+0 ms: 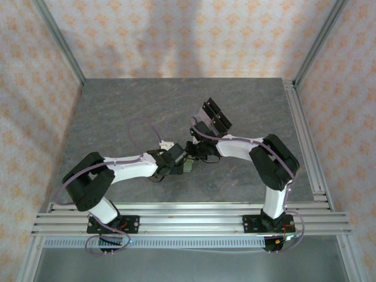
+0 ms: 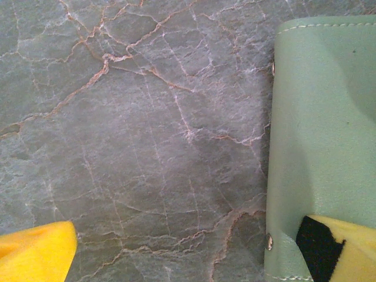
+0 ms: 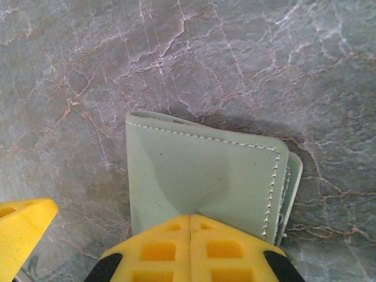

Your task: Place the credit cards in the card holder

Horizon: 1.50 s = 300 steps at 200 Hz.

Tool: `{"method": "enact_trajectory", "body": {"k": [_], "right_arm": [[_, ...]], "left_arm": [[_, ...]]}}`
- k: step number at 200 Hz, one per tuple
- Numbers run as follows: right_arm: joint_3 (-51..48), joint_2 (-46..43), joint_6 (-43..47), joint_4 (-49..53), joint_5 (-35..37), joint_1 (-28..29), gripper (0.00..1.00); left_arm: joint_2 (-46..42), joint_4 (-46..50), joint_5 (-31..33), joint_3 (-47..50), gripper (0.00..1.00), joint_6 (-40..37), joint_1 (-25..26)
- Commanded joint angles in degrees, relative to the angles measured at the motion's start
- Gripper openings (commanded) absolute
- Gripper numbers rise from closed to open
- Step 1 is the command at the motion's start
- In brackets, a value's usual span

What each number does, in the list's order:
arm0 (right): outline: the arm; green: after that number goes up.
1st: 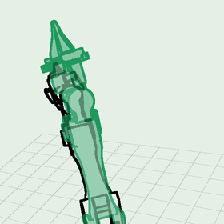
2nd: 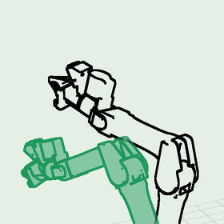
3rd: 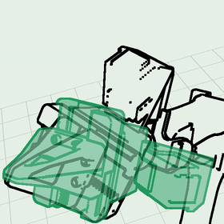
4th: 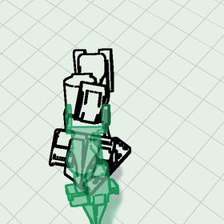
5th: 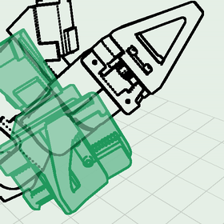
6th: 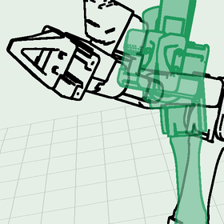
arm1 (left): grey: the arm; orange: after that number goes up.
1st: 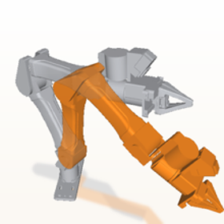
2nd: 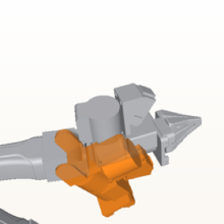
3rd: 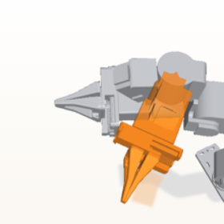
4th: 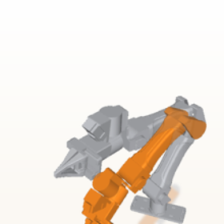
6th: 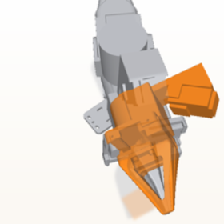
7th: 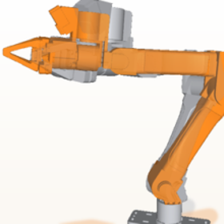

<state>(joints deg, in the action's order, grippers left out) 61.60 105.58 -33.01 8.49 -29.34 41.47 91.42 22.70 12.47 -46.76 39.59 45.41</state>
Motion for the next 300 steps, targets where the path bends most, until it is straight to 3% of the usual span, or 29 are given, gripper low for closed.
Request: {"method": "enact_trajectory", "body": {"k": [1,118,190,300], "right_arm": [[-0.4,0.7,0.0,1.9,-0.2,2.0,0.00],[-5.4,-1.3,0.2,2.8,2.2,4.3,0.00],[-7.2,0.6,3.8,7.0,8.8,8.7,0.00],[-18.2,4.0,-0.5,-2.3,9.2,12.2,0.00]], "left_arm": [[0.9,1.2,0.4,0.5,1.00,0.7,0.6],[0.7,1.4,0.8,0.6,1.00,0.7,0.6],[0.6,2.0,1.2,0.0,1.00,0.6,0.6],[0.0,1.9,1.6,0.7,1.00,1.7,0.6]]}}
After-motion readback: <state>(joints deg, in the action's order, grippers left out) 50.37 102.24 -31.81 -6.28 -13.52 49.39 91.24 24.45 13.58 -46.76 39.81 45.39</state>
